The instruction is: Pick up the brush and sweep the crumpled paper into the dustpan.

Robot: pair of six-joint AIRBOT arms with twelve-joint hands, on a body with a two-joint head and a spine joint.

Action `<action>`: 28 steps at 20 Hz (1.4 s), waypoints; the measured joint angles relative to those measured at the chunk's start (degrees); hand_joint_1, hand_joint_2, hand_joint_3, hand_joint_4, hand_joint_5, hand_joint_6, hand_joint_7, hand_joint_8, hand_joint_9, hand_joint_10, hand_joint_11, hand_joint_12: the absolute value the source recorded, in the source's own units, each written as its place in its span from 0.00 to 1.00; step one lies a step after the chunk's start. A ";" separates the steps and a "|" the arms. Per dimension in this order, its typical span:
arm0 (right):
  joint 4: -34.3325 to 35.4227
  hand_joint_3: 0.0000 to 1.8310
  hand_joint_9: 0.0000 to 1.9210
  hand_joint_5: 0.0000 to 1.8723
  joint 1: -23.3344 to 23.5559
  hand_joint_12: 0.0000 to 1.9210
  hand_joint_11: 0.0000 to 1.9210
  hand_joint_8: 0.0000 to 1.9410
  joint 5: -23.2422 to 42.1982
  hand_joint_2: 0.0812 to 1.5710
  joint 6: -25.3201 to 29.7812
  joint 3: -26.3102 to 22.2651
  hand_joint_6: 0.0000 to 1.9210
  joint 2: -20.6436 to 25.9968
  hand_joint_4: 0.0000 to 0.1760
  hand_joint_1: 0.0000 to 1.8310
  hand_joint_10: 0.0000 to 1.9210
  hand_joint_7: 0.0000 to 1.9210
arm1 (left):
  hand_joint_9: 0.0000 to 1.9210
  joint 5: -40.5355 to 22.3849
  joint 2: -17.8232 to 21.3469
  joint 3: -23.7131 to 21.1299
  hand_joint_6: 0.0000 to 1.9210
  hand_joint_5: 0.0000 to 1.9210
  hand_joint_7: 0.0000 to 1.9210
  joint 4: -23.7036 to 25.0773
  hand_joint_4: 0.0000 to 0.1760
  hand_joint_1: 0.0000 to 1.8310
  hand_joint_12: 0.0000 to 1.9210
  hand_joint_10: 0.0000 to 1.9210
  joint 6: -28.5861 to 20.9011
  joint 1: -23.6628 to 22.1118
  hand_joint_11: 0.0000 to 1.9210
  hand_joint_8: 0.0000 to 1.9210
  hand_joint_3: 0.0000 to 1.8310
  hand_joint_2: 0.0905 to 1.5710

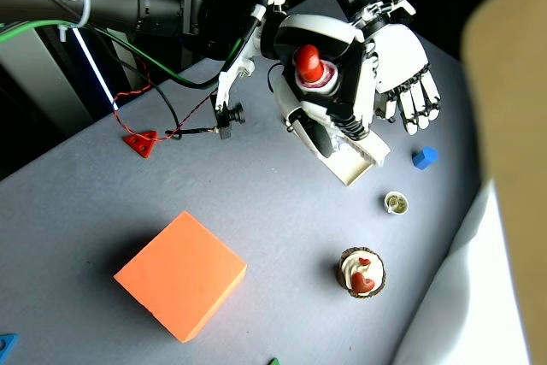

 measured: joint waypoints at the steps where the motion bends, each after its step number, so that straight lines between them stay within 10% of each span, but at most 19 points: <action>1: -0.02 0.00 0.74 0.69 0.66 1.00 0.73 1.00 0.44 0.71 0.48 -1.79 1.00 1.51 0.00 0.78 1.00 0.71 | 0.15 0.00 0.00 0.00 0.42 0.56 0.20 0.00 0.00 0.61 0.36 0.00 0.00 0.00 0.01 0.00 0.00 0.66; 12: 6.12 0.00 0.75 0.70 -2.69 0.91 0.72 1.00 -4.33 0.73 5.55 -15.65 1.00 14.12 0.00 0.78 1.00 0.72 | 0.15 -0.17 0.31 -0.02 0.43 0.56 0.19 0.02 0.00 0.62 0.34 0.00 0.02 -0.07 0.01 0.00 0.00 0.66; 17: 3.65 0.00 0.74 0.69 -5.20 1.00 0.70 1.00 -4.28 0.73 8.07 -14.80 1.00 14.93 0.00 0.79 1.00 0.71 | 0.13 -0.04 0.31 -0.07 0.46 0.54 0.16 0.00 0.33 0.59 0.32 0.00 0.00 -0.07 0.01 0.00 0.00 0.67; 18: 3.13 0.00 0.74 0.69 -5.97 1.00 0.71 1.00 -4.22 0.73 8.59 -14.75 1.00 14.93 0.00 0.79 1.00 0.71 | 0.12 -0.04 0.31 -0.07 0.49 0.52 0.15 -0.02 0.58 0.57 0.31 0.00 0.00 -0.07 0.00 0.00 0.00 0.68; 19: 2.23 0.00 0.74 0.69 -6.58 0.96 0.69 1.00 -4.24 0.72 8.79 -14.75 1.00 14.93 0.00 0.77 1.00 0.71 | 0.11 -0.09 0.31 -0.07 0.20 0.45 0.14 0.00 0.03 0.56 0.29 0.00 0.00 -0.07 0.01 0.00 0.00 0.64; 21: 1.33 0.00 0.75 0.70 -6.95 1.00 0.71 1.00 -3.98 0.71 8.76 -14.78 1.00 14.91 0.00 0.74 1.00 0.71 | 0.13 -0.04 0.28 -0.07 0.00 0.39 0.16 -0.02 0.23 0.52 0.26 0.00 0.00 -0.20 0.02 0.00 0.00 0.60; 28: -0.24 0.00 0.72 0.65 -7.10 1.00 0.66 1.00 -3.91 0.47 8.76 -16.09 1.00 14.91 0.00 0.58 1.00 0.67 | 0.13 -0.24 0.28 -0.07 0.00 0.36 0.16 0.07 0.22 0.50 0.26 0.00 0.02 -0.35 0.02 0.00 0.00 0.60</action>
